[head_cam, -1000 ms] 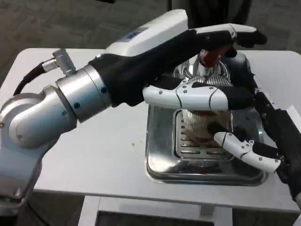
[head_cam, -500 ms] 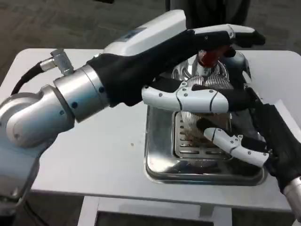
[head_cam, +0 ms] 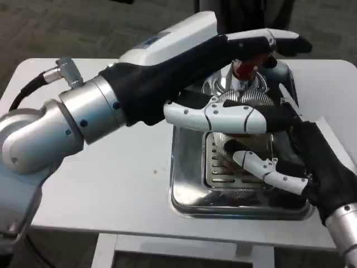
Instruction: Grasp the cup under the faucet to collect the drink, then remove the cup.
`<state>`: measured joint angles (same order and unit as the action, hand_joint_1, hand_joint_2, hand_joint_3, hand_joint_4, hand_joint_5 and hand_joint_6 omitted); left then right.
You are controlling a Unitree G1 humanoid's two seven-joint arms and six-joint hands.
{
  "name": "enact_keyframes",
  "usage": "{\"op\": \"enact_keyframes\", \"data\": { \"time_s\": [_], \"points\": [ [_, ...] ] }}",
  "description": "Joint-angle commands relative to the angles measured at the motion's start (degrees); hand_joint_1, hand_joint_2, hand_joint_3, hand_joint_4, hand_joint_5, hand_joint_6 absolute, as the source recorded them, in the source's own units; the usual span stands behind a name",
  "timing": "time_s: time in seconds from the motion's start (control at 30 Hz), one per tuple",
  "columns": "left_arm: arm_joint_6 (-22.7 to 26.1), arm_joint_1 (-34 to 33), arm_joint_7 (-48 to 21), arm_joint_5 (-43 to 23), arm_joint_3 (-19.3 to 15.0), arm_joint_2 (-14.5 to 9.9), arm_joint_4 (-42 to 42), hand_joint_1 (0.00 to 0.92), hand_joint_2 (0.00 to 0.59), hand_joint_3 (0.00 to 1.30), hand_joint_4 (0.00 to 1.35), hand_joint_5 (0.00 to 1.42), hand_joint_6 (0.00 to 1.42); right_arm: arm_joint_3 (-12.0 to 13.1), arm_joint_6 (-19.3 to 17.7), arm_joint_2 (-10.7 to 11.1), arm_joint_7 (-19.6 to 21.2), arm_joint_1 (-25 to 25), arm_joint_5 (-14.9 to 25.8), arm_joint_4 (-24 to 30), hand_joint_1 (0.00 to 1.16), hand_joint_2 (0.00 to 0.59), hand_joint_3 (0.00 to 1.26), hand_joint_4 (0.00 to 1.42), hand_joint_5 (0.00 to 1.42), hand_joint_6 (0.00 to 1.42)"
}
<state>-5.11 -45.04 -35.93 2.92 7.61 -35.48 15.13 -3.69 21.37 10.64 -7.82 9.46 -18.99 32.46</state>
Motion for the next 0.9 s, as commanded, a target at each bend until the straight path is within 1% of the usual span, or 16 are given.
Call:
{"op": "enact_keyframes", "data": {
  "time_s": [0.03, 0.6, 0.9],
  "points": [
    [-0.23, 2.24, -4.16, 0.71, 1.80, -1.73, -1.38, 0.149, 0.137, 0.20, 0.17, 0.25, 0.21, -0.71, -0.33, -0.48, 0.62, 0.48, -0.10, -0.53, 0.70, 0.240, 0.00, 0.01, 0.06, 0.14],
    [-1.38, 2.01, -4.74, 0.48, 1.98, -2.04, -2.56, 0.143, 0.128, 0.19, 0.16, 0.24, 0.21, -1.55, 0.32, -0.47, 1.13, 2.15, -0.38, -1.72, 0.70, 0.248, 0.00, 0.01, 0.06, 0.14],
    [-1.91, 1.87, -4.61, 0.53, 2.05, -1.85, -3.24, 0.143, 0.128, 0.19, 0.16, 0.24, 0.21, -1.59, 0.26, -0.54, 1.34, 2.74, -0.58, -2.23, 0.69, 0.258, 0.00, 0.01, 0.06, 0.14]
  ]
}}
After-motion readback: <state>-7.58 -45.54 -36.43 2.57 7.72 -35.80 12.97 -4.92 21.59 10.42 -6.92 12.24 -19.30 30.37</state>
